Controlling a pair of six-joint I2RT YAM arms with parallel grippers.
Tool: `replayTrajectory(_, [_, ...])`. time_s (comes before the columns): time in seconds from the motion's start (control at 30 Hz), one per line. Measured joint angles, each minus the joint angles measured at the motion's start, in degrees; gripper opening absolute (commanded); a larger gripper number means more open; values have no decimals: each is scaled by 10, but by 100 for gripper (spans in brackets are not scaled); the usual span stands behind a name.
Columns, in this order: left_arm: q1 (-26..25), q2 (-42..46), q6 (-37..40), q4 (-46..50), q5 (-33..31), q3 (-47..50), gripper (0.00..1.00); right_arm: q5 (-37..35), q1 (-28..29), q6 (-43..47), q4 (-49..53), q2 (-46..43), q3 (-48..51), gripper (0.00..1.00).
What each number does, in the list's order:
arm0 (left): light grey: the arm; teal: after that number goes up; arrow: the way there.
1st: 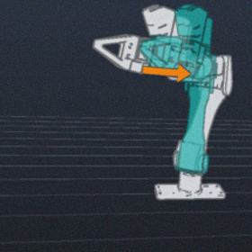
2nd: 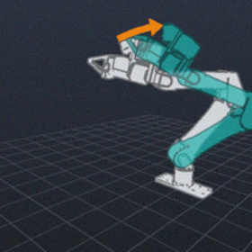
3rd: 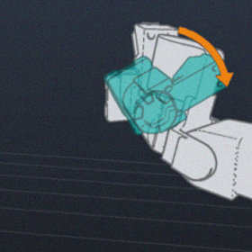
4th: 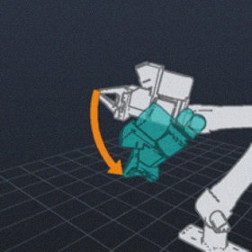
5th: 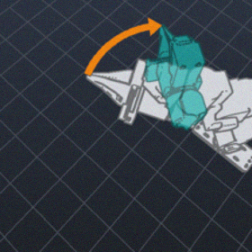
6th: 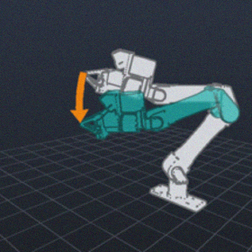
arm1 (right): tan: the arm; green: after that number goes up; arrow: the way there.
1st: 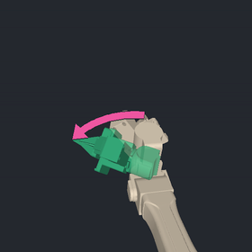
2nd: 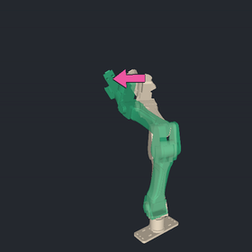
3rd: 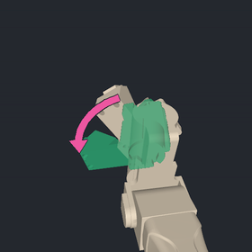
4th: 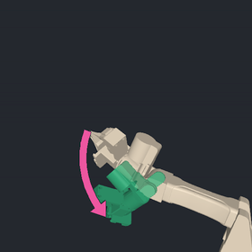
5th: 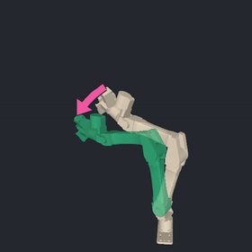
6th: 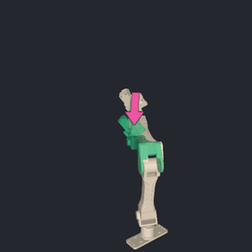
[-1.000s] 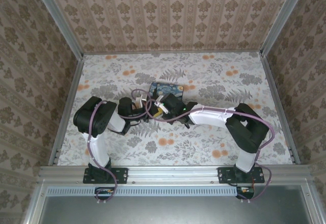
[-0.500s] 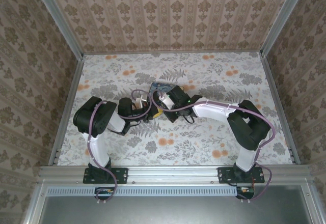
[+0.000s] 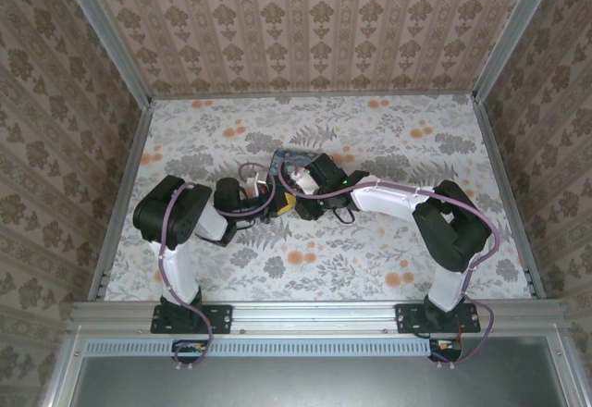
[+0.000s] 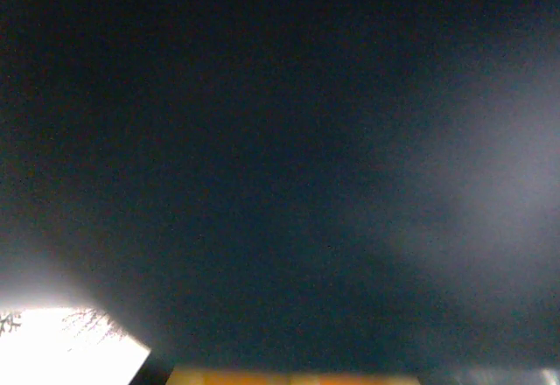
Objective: Unlock a padlock with a key
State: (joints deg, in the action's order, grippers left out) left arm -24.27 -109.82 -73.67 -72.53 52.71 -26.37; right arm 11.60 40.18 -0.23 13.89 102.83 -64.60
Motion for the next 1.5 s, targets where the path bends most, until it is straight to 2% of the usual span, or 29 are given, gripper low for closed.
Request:
replayTrajectory(0.17, [0,0,0,0,0,0,0,-14,5,5,0,-4,2,29])
replayTrajectory(0.23, [0,0,0,0,0,0,0,-25,7,12,0,-4,3,19])
replayTrajectory(0.33, [0,0,0,3,2,0,0,-39,10,19,0,-4,4,18])
replayTrajectory(0.6, [1,0,0,5,2,0,0,-49,13,32,-2,-5,5,0])
replayTrajectory(0.67, [1,0,0,5,2,0,0,-45,13,32,-2,-5,5,0])
replayTrajectory(0.7, [2,0,0,5,3,1,0,-39,11,30,-2,-5,5,2])
replayTrajectory(0.73, [3,0,0,5,3,2,0,-32,8,29,-3,-5,5,9])
replayTrajectory(0.8, [4,0,0,2,4,3,0,-14,2,23,-4,-5,5,30])
replayTrajectory(0.87, [4,0,0,-3,2,3,0,-5,0,19,-4,-5,6,35])
replayTrajectory(1.5, [7,0,0,-4,3,3,0,-62,15,33,-49,-28,48,33])
